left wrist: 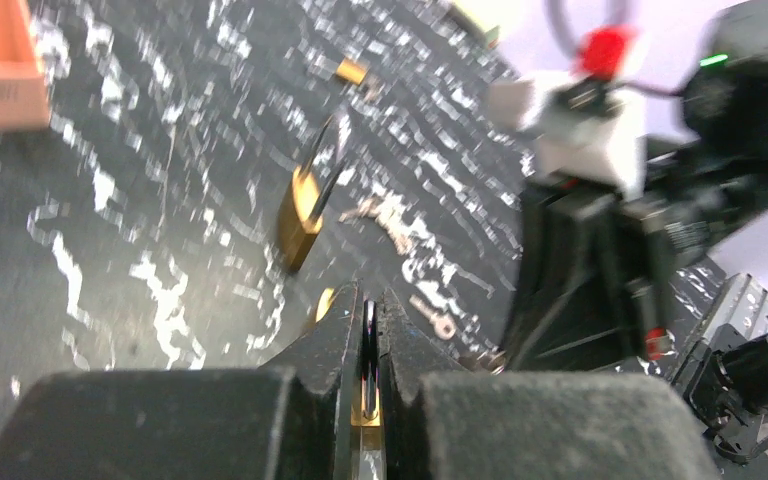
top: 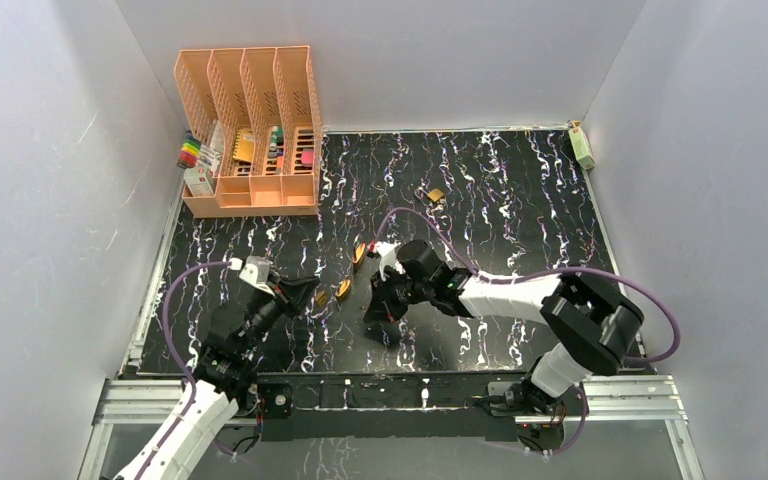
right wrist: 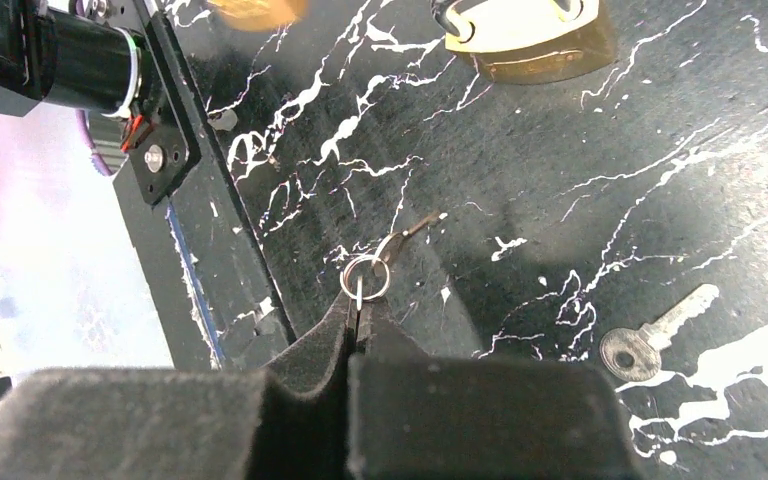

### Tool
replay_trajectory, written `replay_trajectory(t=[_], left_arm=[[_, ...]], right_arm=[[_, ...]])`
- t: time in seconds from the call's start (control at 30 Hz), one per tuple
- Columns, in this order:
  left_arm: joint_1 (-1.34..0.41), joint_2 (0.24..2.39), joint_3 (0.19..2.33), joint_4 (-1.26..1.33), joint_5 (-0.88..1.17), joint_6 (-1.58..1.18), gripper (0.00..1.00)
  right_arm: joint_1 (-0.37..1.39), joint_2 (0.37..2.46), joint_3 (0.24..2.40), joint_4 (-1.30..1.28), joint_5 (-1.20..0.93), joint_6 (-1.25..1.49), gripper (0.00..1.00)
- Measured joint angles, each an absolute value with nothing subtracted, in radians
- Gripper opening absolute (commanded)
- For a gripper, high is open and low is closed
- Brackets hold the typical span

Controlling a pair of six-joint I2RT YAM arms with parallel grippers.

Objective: Lock with the key
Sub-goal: Place the key at the center of the board.

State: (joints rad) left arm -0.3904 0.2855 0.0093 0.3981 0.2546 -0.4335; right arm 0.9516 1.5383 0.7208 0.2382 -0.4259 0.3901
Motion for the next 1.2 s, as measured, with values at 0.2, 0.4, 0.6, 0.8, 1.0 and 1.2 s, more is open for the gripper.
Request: replay_trajectory(t=[0.2,0.4,0.6,0.8,1.0,1.2], left_arm=[[-0.492,0.311,0.009,0.531,0.236,-0.354,0.0],[-0.538,0.366,0.009,0.569,0.145,-0.245,0.0],[-0.539,0.382,0.01,0.612,0.044,-0.199,0.0],[-0.539,0.489,0.201,0.472,-0.018,-0.124,0.0],[-0.445,0.648,0.456,0.429,0.05,-0.073,0.0],[-0.203,0.808,0.521,0.377,0.27,-0.098,0.0]], right_arm=[[0.952,1.652,0.735,0.273,-0.448,0.405,0.0],[0.963,1.731,0.739,0.304,-0.47,0.448,0.0],[0.982,1.664,0.757,0.281,-0.45,0.442,0.0],[0.982,1.479,0.915,0.116,-0.434,0.384,0.0],[0.982,1.573,1.383,-0.07,-0.391,0.256,0.0],[0.982,1.821,1.707,-0.221,-0.353,0.175,0.0]])
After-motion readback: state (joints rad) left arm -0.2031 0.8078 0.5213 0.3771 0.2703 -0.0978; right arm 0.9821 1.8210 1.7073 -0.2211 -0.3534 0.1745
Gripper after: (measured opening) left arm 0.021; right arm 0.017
